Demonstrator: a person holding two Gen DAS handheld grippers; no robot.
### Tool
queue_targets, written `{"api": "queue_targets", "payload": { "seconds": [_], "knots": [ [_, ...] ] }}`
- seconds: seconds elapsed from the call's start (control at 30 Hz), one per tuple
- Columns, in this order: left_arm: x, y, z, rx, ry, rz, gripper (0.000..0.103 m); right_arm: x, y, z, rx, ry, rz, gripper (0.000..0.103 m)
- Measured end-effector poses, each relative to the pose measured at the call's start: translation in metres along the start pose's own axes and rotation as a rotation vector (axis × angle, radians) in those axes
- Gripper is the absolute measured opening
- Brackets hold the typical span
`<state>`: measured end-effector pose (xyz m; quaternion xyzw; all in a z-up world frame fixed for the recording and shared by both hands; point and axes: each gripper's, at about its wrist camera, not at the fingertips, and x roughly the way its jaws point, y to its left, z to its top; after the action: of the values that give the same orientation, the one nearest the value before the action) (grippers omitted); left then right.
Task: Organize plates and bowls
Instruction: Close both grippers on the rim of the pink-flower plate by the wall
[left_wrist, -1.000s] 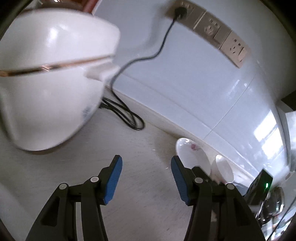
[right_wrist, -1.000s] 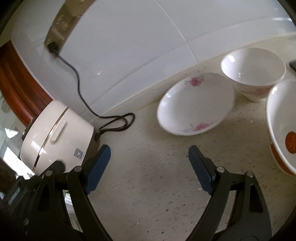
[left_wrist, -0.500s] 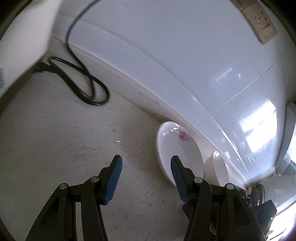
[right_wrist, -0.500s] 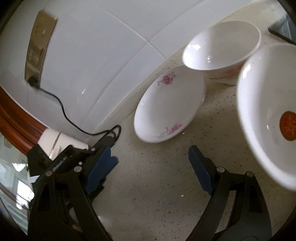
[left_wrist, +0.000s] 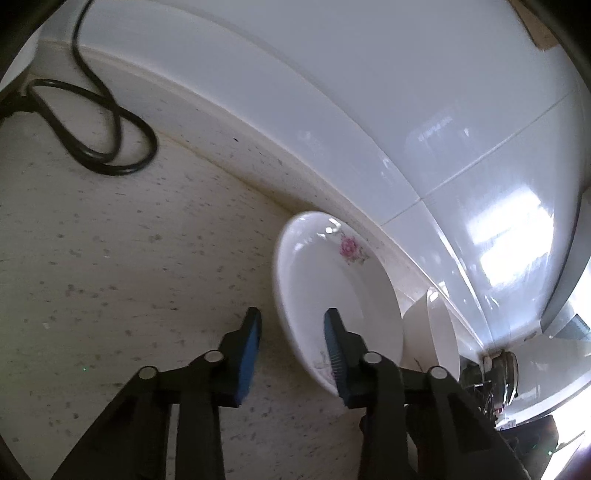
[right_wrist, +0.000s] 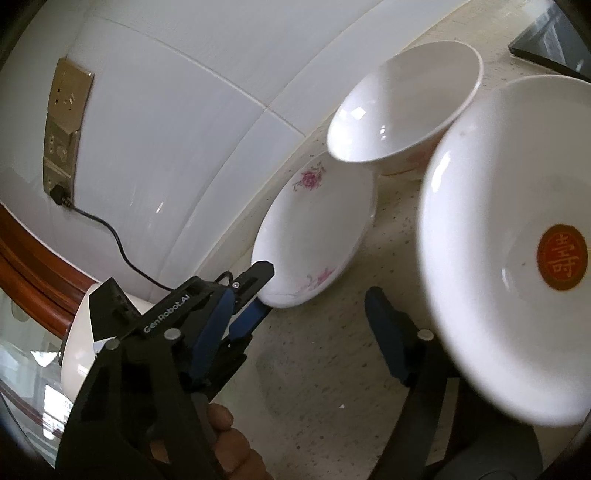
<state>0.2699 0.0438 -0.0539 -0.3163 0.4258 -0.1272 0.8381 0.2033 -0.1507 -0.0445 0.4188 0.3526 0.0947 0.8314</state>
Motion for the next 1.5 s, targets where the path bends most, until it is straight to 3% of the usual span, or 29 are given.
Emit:
{"api": "queue_targets", "payload": {
  "seconds": [0.03,0.33,0.5,0.67,0.83,0.87,1.0,1.3,1.5],
  "knots": [
    [0.001,0.000,-0.001,0.002,0.013,0.002,0.018,0.000,-0.001,0.000,0.002,0.003,-0.003,0.072],
    [-0.016,0.013,-0.010,-0.018,0.021,0.025,0.015,0.001,0.000,0.000,-0.006,0.021,-0.027,0.068],
    [-0.035,0.027,-0.017,-0.046,0.019,0.045,0.014,-0.003,0.000,0.005,-0.046,0.025,-0.103,0.067],
    [-0.062,0.041,-0.033,-0.060,0.005,0.069,0.013,0.000,0.013,0.002,-0.160,0.049,-0.180,0.066],
    [-0.085,0.047,-0.046,-0.055,-0.005,0.109,0.013,0.009,0.035,-0.011,-0.382,0.081,-0.330,0.059],
    [-0.088,0.049,-0.048,-0.052,-0.010,0.113,0.013,0.010,0.037,-0.013,-0.404,0.089,-0.339,0.054],
    [-0.095,0.049,-0.058,-0.029,-0.042,0.132,0.014,0.007,0.034,-0.014,-0.442,0.148,-0.290,0.026],
    [-0.104,0.057,-0.060,0.004,-0.108,0.186,0.019,0.005,0.043,-0.027,-0.530,0.186,-0.276,0.023],
    [-0.104,0.052,-0.060,0.055,-0.123,0.233,0.016,0.025,0.051,-0.035,-0.547,0.207,-0.253,0.023]
  ]
}}
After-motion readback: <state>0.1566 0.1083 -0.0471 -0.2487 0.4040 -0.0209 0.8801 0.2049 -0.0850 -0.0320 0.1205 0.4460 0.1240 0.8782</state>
